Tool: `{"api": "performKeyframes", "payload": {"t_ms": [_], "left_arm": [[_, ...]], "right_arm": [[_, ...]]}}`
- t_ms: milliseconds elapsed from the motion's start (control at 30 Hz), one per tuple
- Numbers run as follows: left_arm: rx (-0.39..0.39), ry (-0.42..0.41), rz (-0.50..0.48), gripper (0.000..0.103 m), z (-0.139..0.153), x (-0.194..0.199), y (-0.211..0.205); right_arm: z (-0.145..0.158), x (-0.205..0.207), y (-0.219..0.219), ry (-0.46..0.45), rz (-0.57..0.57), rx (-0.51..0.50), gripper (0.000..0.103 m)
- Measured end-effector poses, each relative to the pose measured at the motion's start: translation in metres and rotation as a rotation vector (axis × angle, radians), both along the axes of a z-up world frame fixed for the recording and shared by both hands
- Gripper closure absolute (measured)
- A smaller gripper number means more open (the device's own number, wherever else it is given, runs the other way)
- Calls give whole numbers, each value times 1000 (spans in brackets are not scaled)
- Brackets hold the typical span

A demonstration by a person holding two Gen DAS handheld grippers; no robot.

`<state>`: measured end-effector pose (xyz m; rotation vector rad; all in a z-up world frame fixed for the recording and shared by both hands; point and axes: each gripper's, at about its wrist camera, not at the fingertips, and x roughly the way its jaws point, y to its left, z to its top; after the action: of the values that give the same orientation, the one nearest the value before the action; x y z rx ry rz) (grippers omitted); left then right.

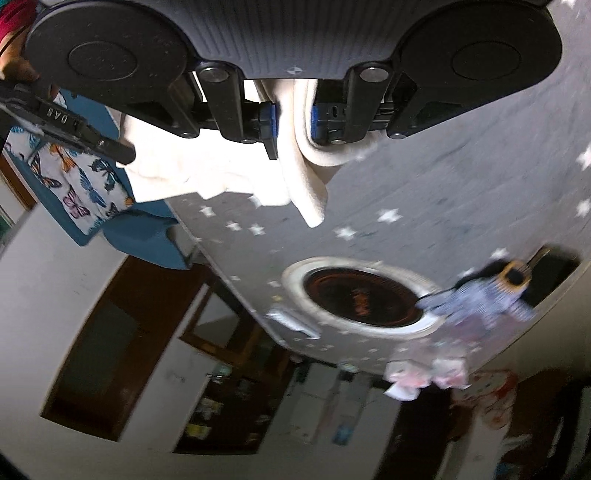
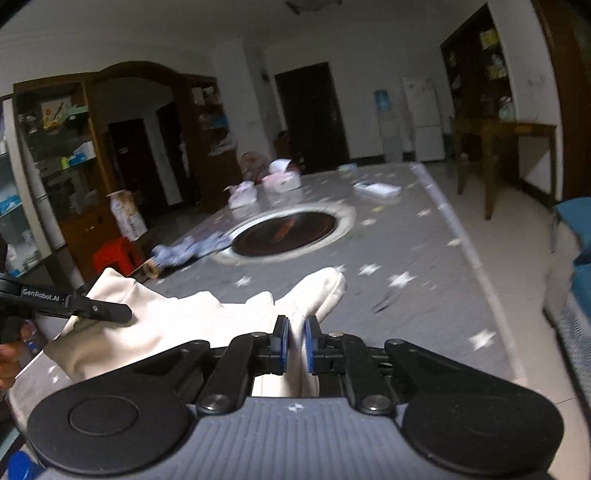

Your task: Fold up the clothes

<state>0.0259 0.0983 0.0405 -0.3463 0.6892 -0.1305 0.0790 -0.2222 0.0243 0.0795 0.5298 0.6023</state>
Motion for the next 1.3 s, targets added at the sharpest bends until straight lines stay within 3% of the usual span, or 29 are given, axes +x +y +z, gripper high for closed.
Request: {"api": "performKeyframes", "payload": {"t_ms": [300, 633, 867, 933, 1033, 1300], "left_arm": [[17, 4, -91, 86, -1, 51, -49], [58, 92, -99, 86, -42, 89, -75], [132, 110, -64, 68, -49, 91, -68], [164, 100, -41, 62, -45, 89, -66], [206, 76, -13, 62, -38, 86, -61], [191, 50, -32, 64, -29, 89, -73]], "right_arm": [[19, 25, -41, -46, -102, -66, 95], [-12, 62, -57, 20, -169, -160, 95], [-32, 78, -64, 60, -220, -185, 92], [-31, 80, -68, 63, -211, -170, 92], [-29, 81, -69, 74, -164, -140, 92], [-34, 100, -44, 98, -28, -153, 86]]}}
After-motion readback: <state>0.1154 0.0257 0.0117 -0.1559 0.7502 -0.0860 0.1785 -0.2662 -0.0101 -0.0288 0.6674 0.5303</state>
